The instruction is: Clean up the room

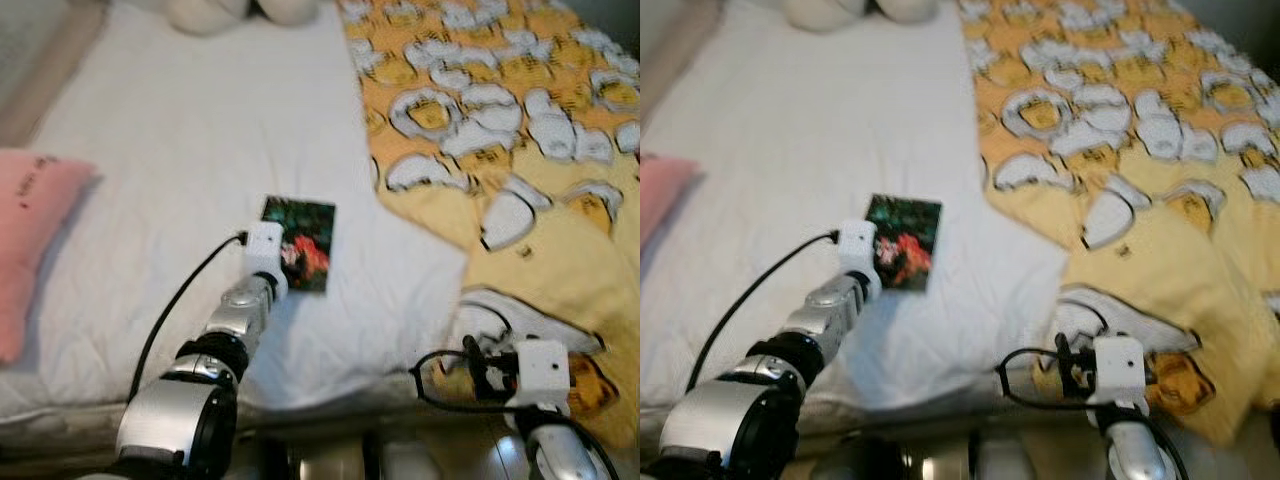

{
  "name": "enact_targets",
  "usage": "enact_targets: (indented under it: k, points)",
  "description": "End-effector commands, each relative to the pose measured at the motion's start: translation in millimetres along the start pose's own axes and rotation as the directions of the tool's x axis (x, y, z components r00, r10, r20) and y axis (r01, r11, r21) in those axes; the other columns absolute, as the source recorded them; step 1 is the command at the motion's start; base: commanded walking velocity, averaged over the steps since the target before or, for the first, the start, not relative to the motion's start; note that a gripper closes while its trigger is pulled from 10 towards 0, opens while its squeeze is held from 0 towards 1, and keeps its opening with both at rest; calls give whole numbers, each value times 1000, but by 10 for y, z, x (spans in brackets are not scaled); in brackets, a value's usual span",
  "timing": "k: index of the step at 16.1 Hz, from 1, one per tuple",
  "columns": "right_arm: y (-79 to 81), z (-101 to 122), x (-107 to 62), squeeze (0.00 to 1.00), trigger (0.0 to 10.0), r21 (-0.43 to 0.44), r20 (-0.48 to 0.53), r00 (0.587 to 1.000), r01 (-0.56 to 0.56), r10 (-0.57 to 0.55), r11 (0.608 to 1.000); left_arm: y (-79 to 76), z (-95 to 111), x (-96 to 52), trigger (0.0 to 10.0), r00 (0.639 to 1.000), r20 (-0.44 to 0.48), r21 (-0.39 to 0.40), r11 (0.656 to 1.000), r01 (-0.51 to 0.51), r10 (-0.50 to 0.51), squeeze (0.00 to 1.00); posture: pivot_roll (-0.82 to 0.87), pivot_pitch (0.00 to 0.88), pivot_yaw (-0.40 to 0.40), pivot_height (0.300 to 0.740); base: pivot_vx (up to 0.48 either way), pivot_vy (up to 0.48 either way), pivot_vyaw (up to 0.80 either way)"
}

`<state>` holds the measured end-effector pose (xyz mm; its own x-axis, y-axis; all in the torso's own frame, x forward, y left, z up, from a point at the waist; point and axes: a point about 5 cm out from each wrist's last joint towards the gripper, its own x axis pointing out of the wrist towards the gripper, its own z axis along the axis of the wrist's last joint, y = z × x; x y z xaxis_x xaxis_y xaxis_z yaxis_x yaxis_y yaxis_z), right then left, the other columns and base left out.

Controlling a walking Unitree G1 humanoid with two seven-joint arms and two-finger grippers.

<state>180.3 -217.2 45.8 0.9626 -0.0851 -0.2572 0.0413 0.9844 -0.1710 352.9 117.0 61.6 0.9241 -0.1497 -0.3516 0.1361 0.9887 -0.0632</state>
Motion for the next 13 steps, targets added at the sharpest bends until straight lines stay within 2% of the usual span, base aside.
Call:
enact_targets:
  k: [1, 2, 5, 8, 9, 11, 13]
  points:
    - [0, 45, -29, 0, 10000, -9, 13, 1000, -18, 18, 1000, 37, 81, 9, 10000, 999, 41, 3, 1000, -28, 28, 0, -347, 206, 21, 703, 0, 0, 0]
    - [14, 44, -70, 0, 10000, -13, 6, 1000, -26, 26, 1000, 91, 166, 11, 10000, 993, 95, 32, 997, -75, 72, 0, -348, 215, 15, 703, 0, 0, 0]
    - [52, 56, -138, 0, 10000, -31, -6, 998, -60, 60, 998, 214, 179, -15, 10000, 981, 134, 43, 988, -148, 141, 0, -348, 223, 5, 703, 0, 0, 0]
    - [43, 53, -193, 0, 10000, -42, -21, 997, -81, 80, 996, 366, 69, -59, 10000, 973, 102, 74, 974, -214, 206, 0, -355, 244, -18, 703, 0, 0, 0]
    - [38, 53, -202, 0, 10000, -45, -25, 996, -86, 85, 995, 406, 47, -69, 10000, 970, 92, 64, 971, -232, 226, 0, -355, 249, -24, 703, 0, 0, 0]
    - [17, 60, -272, 0, 10000, -56, -40, 994, -101, 99, 993, 434, -21, -81, 10000, 970, 53, -11, 972, -236, 236, 0, -367, 269, -43, 703, 0, 0, 0]
    - [37, 56, -310, 0, 10000, -56, -53, 992, -114, 111, 992, 467, -72, -93, 10000, 964, 19, -31, 963, -266, 267, 0, -374, 278, -48, 703, 0, 0, 0]
